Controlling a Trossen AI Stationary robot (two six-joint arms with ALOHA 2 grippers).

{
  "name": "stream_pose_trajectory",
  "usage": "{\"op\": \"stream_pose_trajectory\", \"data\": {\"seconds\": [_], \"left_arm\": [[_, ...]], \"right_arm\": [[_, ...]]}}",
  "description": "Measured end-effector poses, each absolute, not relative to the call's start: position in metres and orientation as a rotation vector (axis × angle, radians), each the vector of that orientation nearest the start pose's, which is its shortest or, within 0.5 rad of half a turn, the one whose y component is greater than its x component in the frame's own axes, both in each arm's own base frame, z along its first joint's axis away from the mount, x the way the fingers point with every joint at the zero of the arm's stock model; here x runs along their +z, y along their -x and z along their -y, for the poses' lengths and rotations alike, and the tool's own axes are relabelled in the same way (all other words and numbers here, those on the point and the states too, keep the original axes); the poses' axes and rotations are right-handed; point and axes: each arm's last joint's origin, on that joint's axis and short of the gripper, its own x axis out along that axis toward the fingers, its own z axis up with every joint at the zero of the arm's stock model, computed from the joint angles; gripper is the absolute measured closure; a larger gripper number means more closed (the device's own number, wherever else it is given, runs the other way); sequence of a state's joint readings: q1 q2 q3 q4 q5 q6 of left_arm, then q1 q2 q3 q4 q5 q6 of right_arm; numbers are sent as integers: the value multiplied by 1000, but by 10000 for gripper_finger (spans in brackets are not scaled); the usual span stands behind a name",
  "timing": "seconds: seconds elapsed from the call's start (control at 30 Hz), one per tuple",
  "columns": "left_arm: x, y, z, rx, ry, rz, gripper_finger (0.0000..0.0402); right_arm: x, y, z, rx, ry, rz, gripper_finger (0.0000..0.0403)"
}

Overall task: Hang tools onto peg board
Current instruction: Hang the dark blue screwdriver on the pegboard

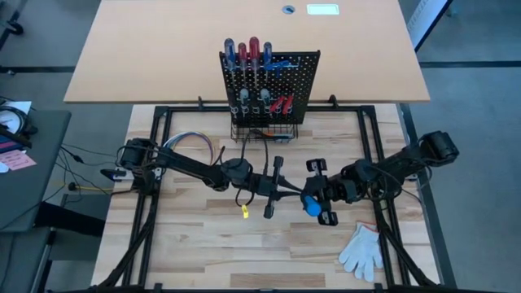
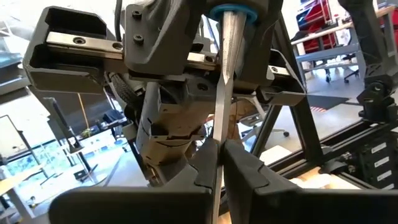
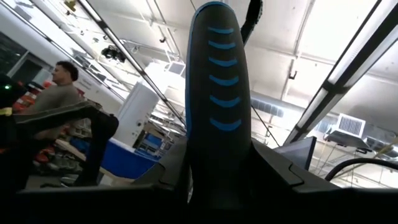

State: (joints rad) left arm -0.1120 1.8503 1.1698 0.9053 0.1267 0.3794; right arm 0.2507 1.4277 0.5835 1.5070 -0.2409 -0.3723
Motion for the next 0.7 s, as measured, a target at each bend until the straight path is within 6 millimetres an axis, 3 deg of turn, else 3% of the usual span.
{"op": "stream_pose_trajectory", "data": {"seconds": [0.13,0.3,0.43,0.57,0.7], "left_arm": [[271,-412,50,-195,-357,260,394],[269,-413,50,-195,-341,234,401],[268,-413,50,-194,-317,226,401],[267,-413,49,-184,-313,214,401],[262,-414,46,-141,-298,147,401]], "right_arm": [[280,-255,-74,340,342,746,271],[282,-255,-73,293,268,734,192],[282,-255,-72,278,231,724,163],[282,-255,-72,260,225,722,172],[279,-256,-68,151,194,671,241]]}}
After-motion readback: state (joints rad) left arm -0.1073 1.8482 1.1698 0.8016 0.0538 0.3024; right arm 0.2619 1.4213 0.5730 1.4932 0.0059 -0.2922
